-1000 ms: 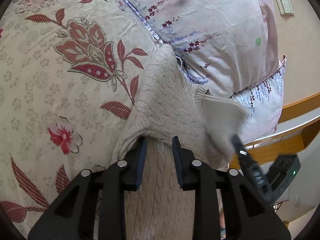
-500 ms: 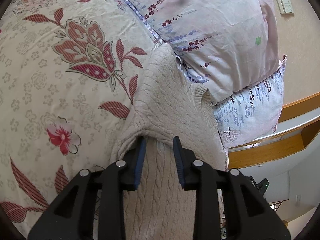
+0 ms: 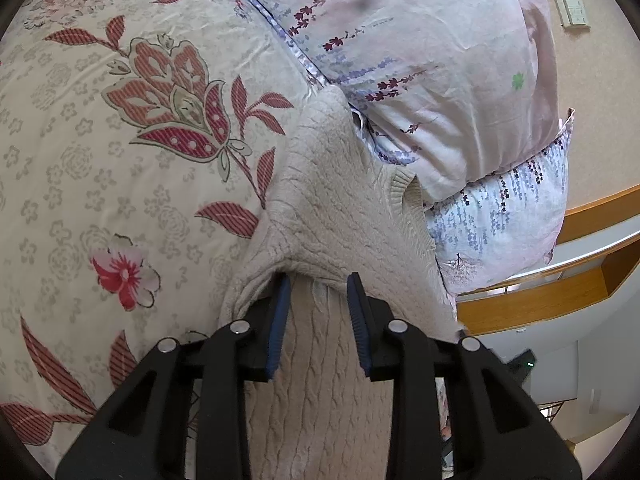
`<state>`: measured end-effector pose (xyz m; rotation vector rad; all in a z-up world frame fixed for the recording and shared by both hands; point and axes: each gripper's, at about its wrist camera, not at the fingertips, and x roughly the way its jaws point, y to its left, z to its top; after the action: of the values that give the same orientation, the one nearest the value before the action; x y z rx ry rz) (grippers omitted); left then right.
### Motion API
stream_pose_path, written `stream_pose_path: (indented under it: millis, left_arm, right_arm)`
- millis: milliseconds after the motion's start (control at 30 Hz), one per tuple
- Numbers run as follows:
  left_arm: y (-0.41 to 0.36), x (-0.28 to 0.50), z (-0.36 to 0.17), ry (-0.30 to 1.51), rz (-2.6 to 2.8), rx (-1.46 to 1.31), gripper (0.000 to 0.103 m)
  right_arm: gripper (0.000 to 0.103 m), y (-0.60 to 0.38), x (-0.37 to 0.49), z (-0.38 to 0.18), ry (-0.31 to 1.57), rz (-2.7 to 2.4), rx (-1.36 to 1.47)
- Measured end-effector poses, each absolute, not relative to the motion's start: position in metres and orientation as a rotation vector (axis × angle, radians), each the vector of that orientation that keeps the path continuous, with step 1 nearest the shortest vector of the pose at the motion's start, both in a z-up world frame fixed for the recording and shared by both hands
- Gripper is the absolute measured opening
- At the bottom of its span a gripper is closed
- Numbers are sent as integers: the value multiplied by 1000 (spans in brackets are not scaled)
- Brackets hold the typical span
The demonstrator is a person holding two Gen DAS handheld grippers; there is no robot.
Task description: Fold small clothes
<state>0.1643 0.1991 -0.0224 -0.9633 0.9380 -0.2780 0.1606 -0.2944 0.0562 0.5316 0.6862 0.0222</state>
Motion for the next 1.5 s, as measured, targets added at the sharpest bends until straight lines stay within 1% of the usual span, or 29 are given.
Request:
stream_pose_path:
  millis: [67,167,233,300,333,367,400,433,467,533,700,833,1100,1233,1300,1367,1400,1433,1500]
  left_arm:
    - [199,164,-23,938,-282,-963,31]
    - [197,164,-21,938,-285,-950,33]
    - [195,164,-19,941,-292,-935,35]
    - [194,162,-17,944,-301,-924,38]
    - [193,160,-16,943,-309,-919,39]
    - [193,156,-14,941,-320,-914,41]
    - [194,153,-12,939,-327,-910,42]
    - [194,146,-9,935,-342,-899,43]
    - [195,142,-7,931,-351,-892,44]
    - [199,129,-2,918,-375,-870,44]
    - [209,97,8,908,-403,-780,50]
    - [212,69,10,921,-389,-705,50]
    - [209,33,-6,968,-405,-726,50]
    - [206,18,-10,965,-425,-742,49]
    - [203,14,-10,970,-442,-743,45]
    - [198,6,-13,984,-478,-750,40]
    - [194,1,-15,991,-507,-756,38]
    - [192,-2,-16,993,-522,-755,36]
    - [184,-12,-19,1003,-572,-762,36]
  right_arm:
    - [9,-296,164,55,697,-25,501]
    - [9,-299,180,25,851,-81,474]
    - [10,-300,181,18,882,-78,487]
    - [16,-305,174,26,866,-63,507]
    - [23,-308,169,31,858,-54,518]
    - [33,-312,163,36,844,-37,536]
    - [37,-315,157,40,833,-24,546]
    - [44,-320,146,46,817,-4,553]
    - [48,-320,142,48,813,4,550]
    - [50,-327,124,56,815,31,533]
    - [50,-350,84,57,877,62,549]
    - [50,-367,52,51,917,67,588]
    - [50,-389,10,26,974,127,651]
    - [49,-388,-4,18,979,166,685]
    - [49,-387,-12,16,973,205,716]
    - [45,-383,-19,12,975,242,727]
    - [44,-380,-24,11,977,264,728]
    - [41,-378,-27,10,978,282,728]
    - [38,-373,-34,8,979,318,730]
